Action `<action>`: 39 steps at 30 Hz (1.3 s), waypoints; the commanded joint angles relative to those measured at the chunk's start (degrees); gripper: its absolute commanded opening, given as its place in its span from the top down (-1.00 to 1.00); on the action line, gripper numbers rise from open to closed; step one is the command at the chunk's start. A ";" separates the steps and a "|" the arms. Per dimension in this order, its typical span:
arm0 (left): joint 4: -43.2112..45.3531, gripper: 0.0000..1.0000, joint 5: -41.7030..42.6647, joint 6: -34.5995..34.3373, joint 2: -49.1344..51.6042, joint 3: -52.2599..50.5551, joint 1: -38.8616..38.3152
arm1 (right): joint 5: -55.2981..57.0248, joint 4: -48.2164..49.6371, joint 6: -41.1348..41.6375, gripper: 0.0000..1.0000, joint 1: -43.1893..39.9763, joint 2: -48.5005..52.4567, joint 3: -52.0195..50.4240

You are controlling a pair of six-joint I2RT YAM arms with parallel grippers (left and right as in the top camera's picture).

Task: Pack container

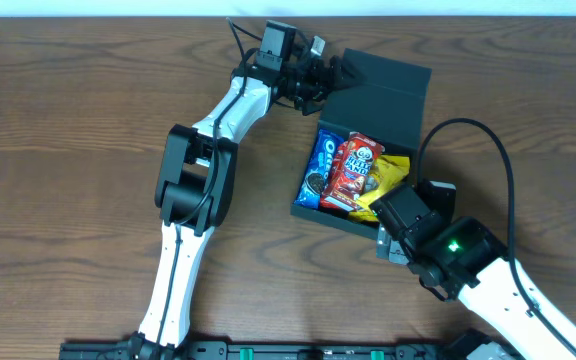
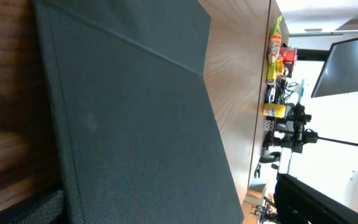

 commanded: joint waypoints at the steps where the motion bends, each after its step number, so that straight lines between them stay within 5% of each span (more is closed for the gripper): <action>1: -0.48 -0.91 0.61 -0.57 0.28 0.90 0.70 | 0.83 -0.07 0.83 -0.99 0.33 -0.37 -0.09; 19: -5.05 -0.91 2.16 2.25 0.28 0.87 0.72 | 0.83 0.37 0.83 -0.99 0.33 -0.37 -0.09; 39: 12.70 -0.91 11.41 -4.72 0.28 0.90 -2.14 | 0.85 0.39 0.85 -0.98 0.33 -0.37 -0.09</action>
